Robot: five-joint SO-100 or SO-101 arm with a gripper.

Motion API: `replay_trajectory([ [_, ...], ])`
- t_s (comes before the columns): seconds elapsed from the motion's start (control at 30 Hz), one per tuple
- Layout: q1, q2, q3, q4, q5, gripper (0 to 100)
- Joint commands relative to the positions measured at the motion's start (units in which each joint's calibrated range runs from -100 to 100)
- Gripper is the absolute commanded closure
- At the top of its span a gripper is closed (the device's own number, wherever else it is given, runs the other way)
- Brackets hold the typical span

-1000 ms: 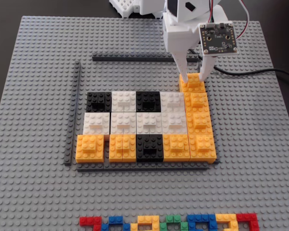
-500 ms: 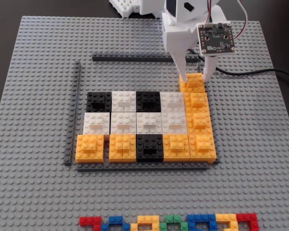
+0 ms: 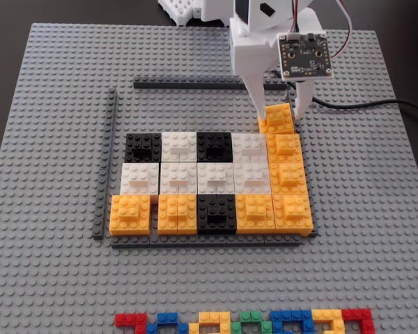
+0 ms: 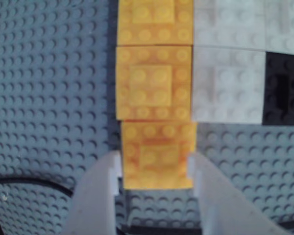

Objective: Grab the cube and place it into the grid

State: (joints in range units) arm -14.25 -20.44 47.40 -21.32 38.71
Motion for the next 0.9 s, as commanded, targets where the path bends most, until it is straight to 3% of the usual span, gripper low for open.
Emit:
replay_trajectory([
  [0.0, 0.4, -3.5, -1.9, 0.5, -0.4, 83],
  [0.87, 0.7, -12.4, -7.0, 5.7, -1.2, 79],
])
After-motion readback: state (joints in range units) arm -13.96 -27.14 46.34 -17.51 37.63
